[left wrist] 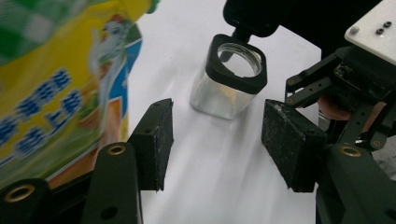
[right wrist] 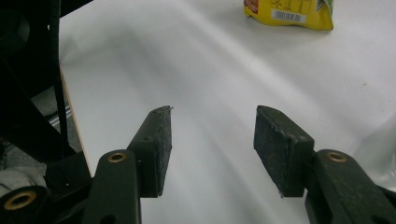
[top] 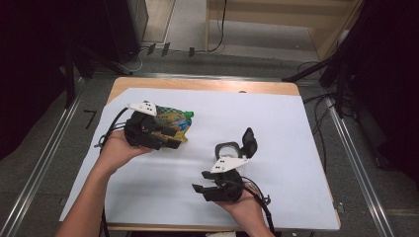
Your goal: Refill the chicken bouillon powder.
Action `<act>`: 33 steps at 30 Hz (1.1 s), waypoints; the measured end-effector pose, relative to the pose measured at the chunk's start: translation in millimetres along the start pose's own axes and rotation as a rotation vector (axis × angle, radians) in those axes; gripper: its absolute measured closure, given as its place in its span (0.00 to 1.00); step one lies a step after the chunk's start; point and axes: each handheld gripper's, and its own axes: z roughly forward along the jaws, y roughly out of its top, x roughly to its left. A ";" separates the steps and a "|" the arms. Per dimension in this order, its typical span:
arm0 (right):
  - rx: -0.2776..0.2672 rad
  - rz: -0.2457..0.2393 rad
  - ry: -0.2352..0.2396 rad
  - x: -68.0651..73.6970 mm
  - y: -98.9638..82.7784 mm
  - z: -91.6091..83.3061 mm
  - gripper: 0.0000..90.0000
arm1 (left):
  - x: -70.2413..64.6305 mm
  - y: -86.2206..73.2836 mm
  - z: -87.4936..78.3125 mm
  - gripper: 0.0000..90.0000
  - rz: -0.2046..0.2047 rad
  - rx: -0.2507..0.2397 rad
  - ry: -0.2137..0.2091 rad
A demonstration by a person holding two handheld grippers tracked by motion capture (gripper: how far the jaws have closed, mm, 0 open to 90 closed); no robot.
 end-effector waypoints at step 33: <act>0.007 -0.042 0.029 4.3 8.0 24.4 0.54 | 48.3 -36.6 -58.8 0.49 -0.100 -0.016 0.175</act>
